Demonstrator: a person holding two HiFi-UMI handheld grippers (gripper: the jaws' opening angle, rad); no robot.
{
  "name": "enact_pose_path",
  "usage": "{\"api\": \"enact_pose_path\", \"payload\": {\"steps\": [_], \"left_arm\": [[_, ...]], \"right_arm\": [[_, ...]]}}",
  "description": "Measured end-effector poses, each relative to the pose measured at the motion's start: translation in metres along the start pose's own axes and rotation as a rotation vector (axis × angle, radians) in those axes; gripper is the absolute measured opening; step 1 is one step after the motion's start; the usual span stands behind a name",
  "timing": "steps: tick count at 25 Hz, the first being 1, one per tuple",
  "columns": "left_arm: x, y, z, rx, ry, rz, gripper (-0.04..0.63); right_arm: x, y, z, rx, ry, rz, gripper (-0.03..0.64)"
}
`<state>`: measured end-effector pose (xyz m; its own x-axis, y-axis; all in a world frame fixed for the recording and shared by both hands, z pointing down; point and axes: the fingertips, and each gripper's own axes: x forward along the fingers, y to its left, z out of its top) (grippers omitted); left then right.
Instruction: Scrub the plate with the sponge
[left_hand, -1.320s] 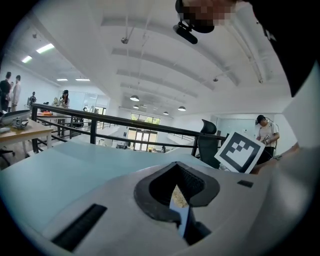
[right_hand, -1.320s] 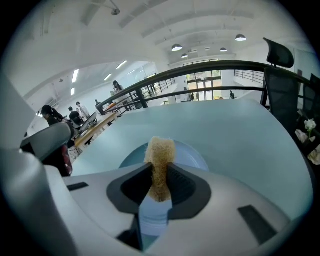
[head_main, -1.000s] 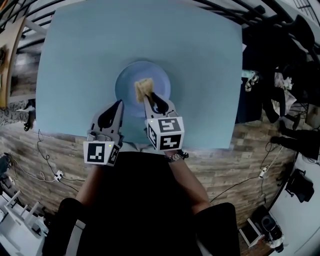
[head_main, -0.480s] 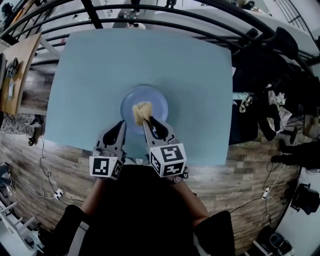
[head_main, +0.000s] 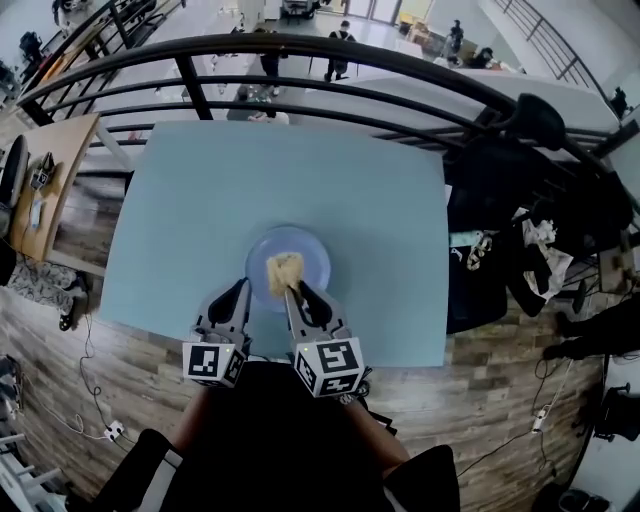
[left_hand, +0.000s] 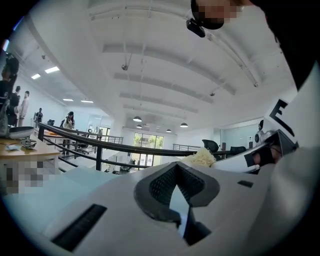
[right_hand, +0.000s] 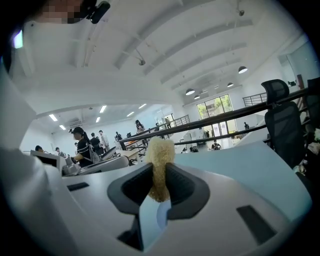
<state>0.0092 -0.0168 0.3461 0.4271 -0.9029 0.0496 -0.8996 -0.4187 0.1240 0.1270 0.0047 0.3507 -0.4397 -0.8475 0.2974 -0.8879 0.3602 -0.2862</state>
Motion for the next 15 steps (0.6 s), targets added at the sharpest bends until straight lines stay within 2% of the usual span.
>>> {"api": "enact_pose_path", "payload": {"steps": [5,9,15], "left_arm": [[0.005,-0.002,0.013,0.022,-0.023,-0.021,0.002],[0.002,-0.005,0.019,0.012,-0.045,-0.015,0.002],[0.006,0.005,0.036,0.021,-0.094,-0.006,0.002]], "right_arm": [[-0.005,0.009,0.024,-0.044,-0.116,0.016,0.077],[-0.015,0.005,0.039,-0.061,-0.199,0.021,0.077],[-0.019,0.008,0.051,-0.097,-0.236,0.030,0.077]]}}
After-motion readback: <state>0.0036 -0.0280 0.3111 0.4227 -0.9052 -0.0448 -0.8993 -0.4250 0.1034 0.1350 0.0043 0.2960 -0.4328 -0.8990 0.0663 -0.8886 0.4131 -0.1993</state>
